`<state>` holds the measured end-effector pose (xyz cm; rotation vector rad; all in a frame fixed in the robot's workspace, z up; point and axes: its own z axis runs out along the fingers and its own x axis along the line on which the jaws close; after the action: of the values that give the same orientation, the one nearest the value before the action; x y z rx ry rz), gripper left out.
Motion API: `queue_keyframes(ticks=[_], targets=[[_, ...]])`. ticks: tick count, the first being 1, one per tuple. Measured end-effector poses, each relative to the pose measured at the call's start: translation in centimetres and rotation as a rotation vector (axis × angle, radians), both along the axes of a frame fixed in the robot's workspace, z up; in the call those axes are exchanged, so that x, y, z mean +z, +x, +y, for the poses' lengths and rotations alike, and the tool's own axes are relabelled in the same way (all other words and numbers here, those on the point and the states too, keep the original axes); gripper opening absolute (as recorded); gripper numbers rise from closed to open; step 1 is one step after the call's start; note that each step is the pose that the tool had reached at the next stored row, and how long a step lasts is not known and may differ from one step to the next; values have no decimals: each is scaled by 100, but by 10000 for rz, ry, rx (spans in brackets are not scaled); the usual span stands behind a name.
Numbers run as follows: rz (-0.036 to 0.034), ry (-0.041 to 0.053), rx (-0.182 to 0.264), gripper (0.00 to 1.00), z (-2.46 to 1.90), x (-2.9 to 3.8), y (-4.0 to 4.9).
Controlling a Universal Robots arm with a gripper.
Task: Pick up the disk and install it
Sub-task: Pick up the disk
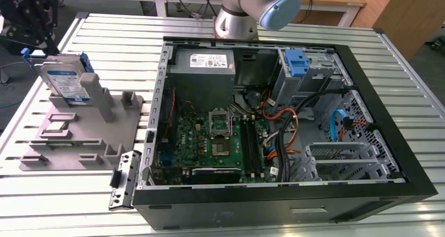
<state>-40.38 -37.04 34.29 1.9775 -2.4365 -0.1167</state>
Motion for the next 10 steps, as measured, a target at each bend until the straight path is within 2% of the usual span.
queue_keyframes(ticks=[4, 10], targets=[[0, 28, 534, 11, 0, -10, 0], [-2, 34, 546, 11, 0, -12, 0]])
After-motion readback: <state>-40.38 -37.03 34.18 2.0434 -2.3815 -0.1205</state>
